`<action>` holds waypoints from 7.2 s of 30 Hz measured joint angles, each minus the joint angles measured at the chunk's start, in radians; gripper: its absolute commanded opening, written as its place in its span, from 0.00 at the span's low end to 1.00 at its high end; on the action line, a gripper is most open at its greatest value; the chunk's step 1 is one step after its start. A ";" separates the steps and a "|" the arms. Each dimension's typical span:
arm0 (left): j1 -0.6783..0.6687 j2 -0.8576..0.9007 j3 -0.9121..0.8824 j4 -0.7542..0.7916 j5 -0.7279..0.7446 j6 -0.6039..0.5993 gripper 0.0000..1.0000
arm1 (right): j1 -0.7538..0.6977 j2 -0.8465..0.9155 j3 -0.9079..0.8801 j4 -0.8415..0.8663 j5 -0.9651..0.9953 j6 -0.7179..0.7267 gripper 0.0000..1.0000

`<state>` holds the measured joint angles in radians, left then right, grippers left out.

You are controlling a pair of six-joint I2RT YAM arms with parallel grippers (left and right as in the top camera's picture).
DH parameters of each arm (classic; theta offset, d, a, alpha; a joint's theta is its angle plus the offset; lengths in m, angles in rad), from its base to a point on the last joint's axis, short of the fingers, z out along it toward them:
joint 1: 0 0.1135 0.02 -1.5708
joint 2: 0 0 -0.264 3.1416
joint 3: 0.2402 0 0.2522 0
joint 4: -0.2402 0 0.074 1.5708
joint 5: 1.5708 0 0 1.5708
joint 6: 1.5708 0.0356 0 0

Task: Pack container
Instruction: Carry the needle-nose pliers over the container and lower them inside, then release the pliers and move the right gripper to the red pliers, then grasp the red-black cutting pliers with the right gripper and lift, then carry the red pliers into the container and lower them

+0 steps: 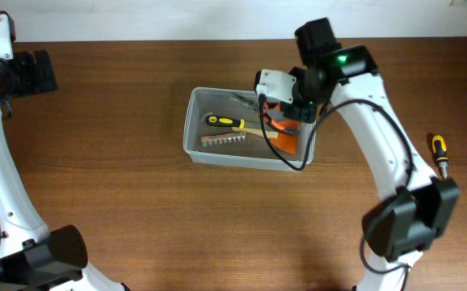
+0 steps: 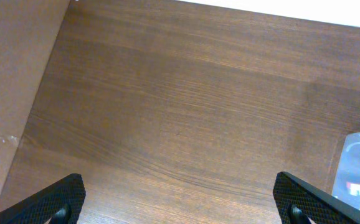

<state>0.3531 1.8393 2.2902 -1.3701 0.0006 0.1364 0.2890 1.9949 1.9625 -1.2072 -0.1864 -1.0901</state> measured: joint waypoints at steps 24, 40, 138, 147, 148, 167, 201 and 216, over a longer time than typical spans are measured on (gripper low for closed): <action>0.000 0.000 0.000 0.000 0.000 0.000 0.99 | 0.011 0.263 -0.001 -0.044 -0.076 -0.015 0.45; 0.000 0.000 0.000 0.000 0.000 0.000 0.99 | 0.007 0.259 0.090 -0.244 -0.096 0.297 0.99; 0.000 0.000 0.000 0.000 0.000 -0.003 0.99 | -0.772 0.028 -0.559 0.236 -0.048 0.983 0.04; 0.000 0.000 0.000 0.000 0.000 -0.003 0.99 | -0.684 -0.296 -0.426 0.118 -0.085 0.986 0.04; 0.000 0.000 0.000 0.000 0.000 -0.003 0.99 | -0.654 -0.338 -0.409 0.112 -0.085 0.985 0.04; 0.000 0.000 0.000 -0.002 0.000 -0.003 0.99 | -0.010 -0.393 -0.370 0.245 -0.111 0.217 0.04; 0.000 0.000 0.000 -0.007 0.000 -0.003 0.99 | 0.112 0.061 -0.370 0.609 -0.262 0.012 0.04; 0.000 0.000 0.000 -0.007 0.000 -0.003 0.99 | 0.115 0.098 -0.370 0.605 -0.261 0.030 0.99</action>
<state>0.3531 1.8393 2.2902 -1.3773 0.0002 0.1333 0.4042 2.0933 1.5921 -0.6025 -0.4477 -1.0599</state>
